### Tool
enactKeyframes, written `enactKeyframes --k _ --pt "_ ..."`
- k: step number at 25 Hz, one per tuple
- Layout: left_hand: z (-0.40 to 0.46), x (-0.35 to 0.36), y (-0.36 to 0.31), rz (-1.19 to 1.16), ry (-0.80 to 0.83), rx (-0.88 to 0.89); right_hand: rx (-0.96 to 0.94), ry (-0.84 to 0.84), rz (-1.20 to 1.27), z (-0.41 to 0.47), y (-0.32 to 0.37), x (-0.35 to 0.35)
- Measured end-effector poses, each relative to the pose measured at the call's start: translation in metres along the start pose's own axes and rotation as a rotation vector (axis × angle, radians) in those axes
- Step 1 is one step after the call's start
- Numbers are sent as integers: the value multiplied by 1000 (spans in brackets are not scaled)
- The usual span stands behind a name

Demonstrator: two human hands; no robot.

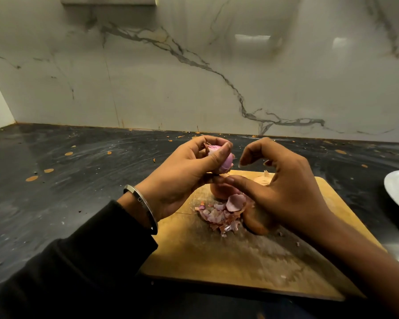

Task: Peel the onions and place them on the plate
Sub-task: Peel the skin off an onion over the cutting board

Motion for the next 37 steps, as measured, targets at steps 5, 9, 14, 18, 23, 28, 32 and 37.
enactKeyframes --k 5,9,14,18,23,28,32,37 --pt "1 5 2 -57 14 -46 -23 -23 -30 0 2 -1" --pt "2 2 0 -134 14 -42 -9 -26 -14 0 0 -1" --pt "1 4 -2 -103 58 -18 -13 -47 10 0 0 -3" --pt "0 8 -2 -41 82 -21 0 -68 39 0 -2 -4" --pt "1 6 1 -17 49 -36 61 -62 87 1 -8 -4" --pt "0 7 4 10 80 -39 110 -23 178 0 -11 3" --pt "0 11 3 39 101 -25 136 -18 173 0 -16 4" --pt "0 11 4 57 106 -14 149 -36 191 -2 -17 3"
Point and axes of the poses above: each hand's wrist, its own z-axis towards the middle knuckle, its own x-axis out of the palm, y = z × x, the point moved 9 cm from there along z, towards the middle knuckle
